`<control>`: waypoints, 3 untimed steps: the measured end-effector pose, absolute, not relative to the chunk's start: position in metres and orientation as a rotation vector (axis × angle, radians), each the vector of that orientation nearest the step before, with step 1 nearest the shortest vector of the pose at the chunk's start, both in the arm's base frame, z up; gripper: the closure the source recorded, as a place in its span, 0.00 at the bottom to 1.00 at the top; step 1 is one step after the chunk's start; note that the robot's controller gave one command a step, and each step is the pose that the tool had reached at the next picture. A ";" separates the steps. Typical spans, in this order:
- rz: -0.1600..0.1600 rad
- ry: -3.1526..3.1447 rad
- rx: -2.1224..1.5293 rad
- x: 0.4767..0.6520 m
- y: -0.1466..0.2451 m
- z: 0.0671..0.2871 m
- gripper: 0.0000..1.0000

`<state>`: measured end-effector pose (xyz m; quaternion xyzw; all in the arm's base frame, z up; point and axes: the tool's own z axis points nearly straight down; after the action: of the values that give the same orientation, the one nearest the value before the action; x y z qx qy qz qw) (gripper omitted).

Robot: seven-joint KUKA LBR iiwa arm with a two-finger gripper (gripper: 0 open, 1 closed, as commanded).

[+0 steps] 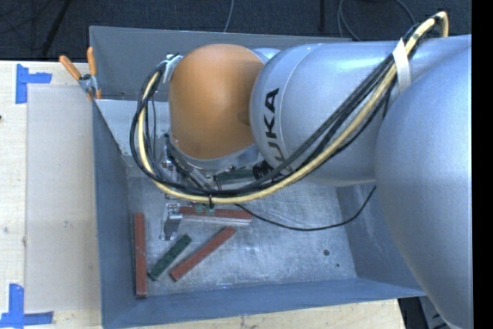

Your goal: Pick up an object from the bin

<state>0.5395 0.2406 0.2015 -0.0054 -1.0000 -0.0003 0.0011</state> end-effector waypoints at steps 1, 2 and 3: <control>-0.001 -3.139 -0.017 0.540 0.241 0.202 0.00; -0.003 -3.141 0.152 0.529 0.213 0.172 0.00; 0.000 -3.113 0.396 0.483 0.208 0.097 1.00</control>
Offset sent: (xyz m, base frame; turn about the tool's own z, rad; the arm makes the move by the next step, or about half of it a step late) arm -0.0387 -0.1078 -0.1089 -0.3319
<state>0.4831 0.2082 0.0967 0.1263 -0.9920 0.0000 0.0017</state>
